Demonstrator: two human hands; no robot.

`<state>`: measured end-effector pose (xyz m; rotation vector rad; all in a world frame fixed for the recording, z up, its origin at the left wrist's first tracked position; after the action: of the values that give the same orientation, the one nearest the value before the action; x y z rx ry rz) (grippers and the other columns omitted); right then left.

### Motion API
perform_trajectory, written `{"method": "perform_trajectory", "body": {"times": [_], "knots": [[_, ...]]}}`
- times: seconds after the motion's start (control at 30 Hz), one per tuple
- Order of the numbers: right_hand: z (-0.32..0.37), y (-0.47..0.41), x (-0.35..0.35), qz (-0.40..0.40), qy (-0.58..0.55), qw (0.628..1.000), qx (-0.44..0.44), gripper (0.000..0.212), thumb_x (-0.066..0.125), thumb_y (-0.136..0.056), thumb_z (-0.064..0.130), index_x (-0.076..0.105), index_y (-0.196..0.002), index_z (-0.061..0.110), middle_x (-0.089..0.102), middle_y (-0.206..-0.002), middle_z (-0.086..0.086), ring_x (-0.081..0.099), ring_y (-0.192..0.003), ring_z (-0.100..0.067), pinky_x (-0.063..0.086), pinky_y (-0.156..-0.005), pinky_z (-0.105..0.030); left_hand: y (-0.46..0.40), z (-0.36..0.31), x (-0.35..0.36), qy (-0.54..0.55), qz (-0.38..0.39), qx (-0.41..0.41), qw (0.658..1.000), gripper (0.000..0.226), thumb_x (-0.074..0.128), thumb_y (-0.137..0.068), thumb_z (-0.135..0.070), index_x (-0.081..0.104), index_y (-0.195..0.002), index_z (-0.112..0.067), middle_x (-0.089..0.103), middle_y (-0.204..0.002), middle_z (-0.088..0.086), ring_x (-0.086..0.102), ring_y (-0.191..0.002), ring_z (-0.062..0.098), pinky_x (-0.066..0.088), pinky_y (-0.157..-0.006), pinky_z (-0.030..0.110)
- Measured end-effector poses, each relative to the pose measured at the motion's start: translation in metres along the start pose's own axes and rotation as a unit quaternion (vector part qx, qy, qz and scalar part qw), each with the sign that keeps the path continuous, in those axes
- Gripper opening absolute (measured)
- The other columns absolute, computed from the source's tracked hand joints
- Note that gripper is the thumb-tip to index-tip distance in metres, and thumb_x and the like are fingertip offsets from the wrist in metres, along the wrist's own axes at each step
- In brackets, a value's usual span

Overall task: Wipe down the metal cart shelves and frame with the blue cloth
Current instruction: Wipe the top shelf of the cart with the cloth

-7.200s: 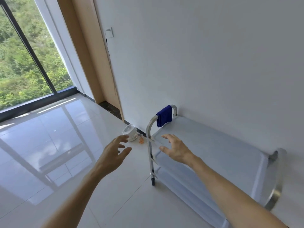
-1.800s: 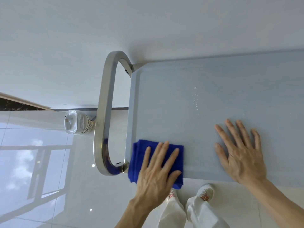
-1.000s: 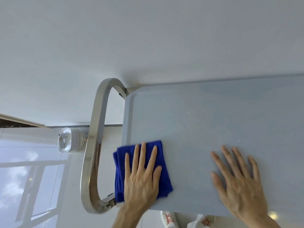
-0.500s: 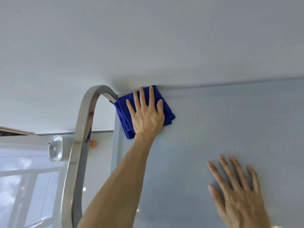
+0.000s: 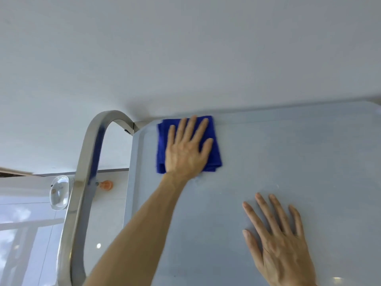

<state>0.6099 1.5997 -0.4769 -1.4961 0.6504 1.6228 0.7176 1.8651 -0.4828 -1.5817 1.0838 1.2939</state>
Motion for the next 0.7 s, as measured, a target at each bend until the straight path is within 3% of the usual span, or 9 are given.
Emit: {"method": "perform_trajectory", "body": {"times": [0.1, 0.2, 0.33, 0.57, 0.7], "knots": [[-0.004, -0.001, 0.002, 0.011, -0.004, 1.000, 0.001, 0.056, 0.045, -0.094, 0.048, 0.052, -0.144, 0.025, 0.044, -0.155, -0.005, 0.042, -0.142, -0.033, 0.032, -0.111, -0.065, -0.006, 0.024, 0.006, -0.009, 0.018, -0.091, 0.996, 0.061, 0.016, -0.100, -0.058, 0.013, -0.158, -0.036, 0.016, -0.166, -0.005, 0.009, -0.153, 0.023, 0.006, -0.124, 0.050], [-0.005, 0.002, 0.007, 0.029, -0.004, 1.000, -0.002, 0.057, 0.044, -0.095, 0.049, 0.048, -0.147, 0.027, 0.041, -0.158, -0.004, 0.038, -0.145, -0.033, 0.030, -0.112, -0.065, -0.009, 0.009, 0.008, -0.007, 0.028, -0.107, 0.994, 0.061, 0.011, -0.101, -0.056, 0.006, -0.158, -0.034, 0.009, -0.167, -0.004, 0.003, -0.154, 0.026, 0.002, -0.123, 0.054], [-0.005, 0.003, 0.008, 0.032, -0.007, 0.999, -0.001, 0.057, 0.041, -0.098, 0.050, 0.043, -0.151, 0.028, 0.036, -0.160, -0.003, 0.034, -0.148, -0.031, 0.026, -0.116, -0.063, 0.024, -0.013, 0.003, -0.012, 0.052, -0.022, 0.998, 0.060, 0.015, -0.104, -0.053, 0.007, -0.159, -0.032, 0.009, -0.167, -0.002, 0.003, -0.154, 0.025, 0.006, -0.122, 0.054], [-0.004, 0.002, 0.013, 0.088, 0.013, 0.996, 0.001, 0.060, 0.029, -0.101, 0.055, 0.034, -0.155, 0.030, 0.027, -0.165, -0.002, 0.023, -0.152, -0.029, 0.022, -0.118, -0.061, 0.207, -0.042, 0.008, -0.011, 0.073, 0.068, 0.995, 0.061, 0.026, -0.103, -0.054, 0.016, -0.158, -0.031, 0.011, -0.167, -0.001, 0.008, -0.154, 0.028, 0.013, -0.120, 0.058], [-0.005, -0.001, 0.013, 0.100, 0.018, 0.995, 0.007, 0.059, 0.031, -0.100, 0.054, 0.035, -0.154, 0.030, 0.028, -0.164, -0.003, 0.025, -0.151, -0.029, 0.022, -0.118, -0.061, 0.168, -0.044, 0.005, 0.002, 0.073, 0.065, 0.995, 0.060, 0.027, -0.102, -0.055, 0.019, -0.158, -0.034, 0.018, -0.166, -0.001, 0.009, -0.154, 0.025, 0.012, -0.121, 0.057]]}}
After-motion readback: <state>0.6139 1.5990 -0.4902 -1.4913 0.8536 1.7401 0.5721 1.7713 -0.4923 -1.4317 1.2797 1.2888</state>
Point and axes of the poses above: each hand's wrist, its own y-axis away from the middle knuckle, its own x-axis out of the palm, z = x × y, the point moved 9 cm from there along -y, towards the middle knuckle
